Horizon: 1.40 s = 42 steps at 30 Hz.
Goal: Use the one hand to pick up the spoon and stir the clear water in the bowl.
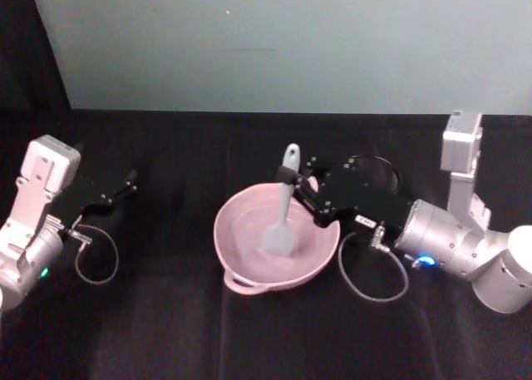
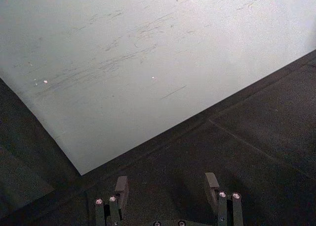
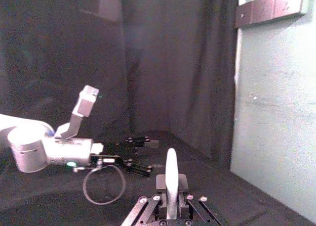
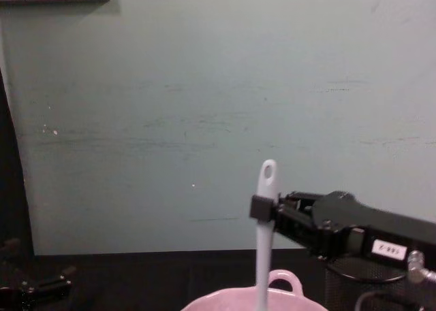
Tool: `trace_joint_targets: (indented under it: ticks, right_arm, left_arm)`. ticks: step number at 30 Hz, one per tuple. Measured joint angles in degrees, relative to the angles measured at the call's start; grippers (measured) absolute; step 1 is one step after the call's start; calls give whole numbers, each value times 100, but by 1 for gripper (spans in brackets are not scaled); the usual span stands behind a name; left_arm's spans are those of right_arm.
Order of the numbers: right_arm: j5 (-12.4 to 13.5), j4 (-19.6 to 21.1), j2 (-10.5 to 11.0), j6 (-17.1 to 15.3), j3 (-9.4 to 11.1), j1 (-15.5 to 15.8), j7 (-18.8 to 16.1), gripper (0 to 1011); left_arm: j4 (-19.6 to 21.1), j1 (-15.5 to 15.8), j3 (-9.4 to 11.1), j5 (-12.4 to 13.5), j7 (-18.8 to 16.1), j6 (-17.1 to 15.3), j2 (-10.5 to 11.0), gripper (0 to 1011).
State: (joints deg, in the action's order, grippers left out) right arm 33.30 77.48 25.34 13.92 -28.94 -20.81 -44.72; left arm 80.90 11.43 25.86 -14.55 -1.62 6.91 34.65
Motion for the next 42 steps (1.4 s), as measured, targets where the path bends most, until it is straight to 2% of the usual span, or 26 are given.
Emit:
trace_joint_targets:
  ticks: [4,9,12,13,14,17,23,27,31,35,36,37,39,42]
  right_arm:
    - [47,-56,-104,-136,-96,-24,-30,136]
    - [14,-272,-381,-154,-214,-162,66,136]
    - [-169,-482,-604,77,-243,-247,278,136]
    - [-313,-620,-731,258,-241,-294,425,137]
    - [-313,-620,-731,258,-241,-294,425,136]
    - [-744,-1006,-1013,757,-192,-430,829,136]
    - [-1358,-1472,-1210,1295,-45,-611,1417,136]
    - [-1527,-1533,-1180,1366,41,-638,1571,136]
    - [-1567,-1249,-958,1271,174,-484,1575,136]
    - [-1436,-799,-722,1033,268,-220,1420,137]
    - [-1333,-591,-628,910,309,-87,1325,137]
    - [-1333,-591,-628,910,309,-87,1325,137]
    - [-1090,-210,-483,654,375,174,1114,136]
    - [-894,18,-424,443,412,335,980,136]
  left_arm:
    - [0,0,0,0,0,0,0,1011]
    - [0,0,0,0,0,0,0,1011]
    - [0,0,0,0,0,0,0,1011]
    - [0,0,0,0,0,0,0,1011]
    - [0,0,0,0,0,0,0,1011]
    - [0,0,0,0,0,0,0,1011]
    - [0,0,0,0,0,0,0,1011]
    - [0,0,0,0,0,0,0,1011]
    - [0,0,0,0,0,0,0,1011]
    - [0,0,0,0,0,0,0,1011]
    - [0,0,0,0,0,0,0,1011]
    - [0,0,0,0,0,0,0,1011]
    - [0,0,0,0,0,0,0,1011]
    - [0,0,0,0,0,0,0,1011]
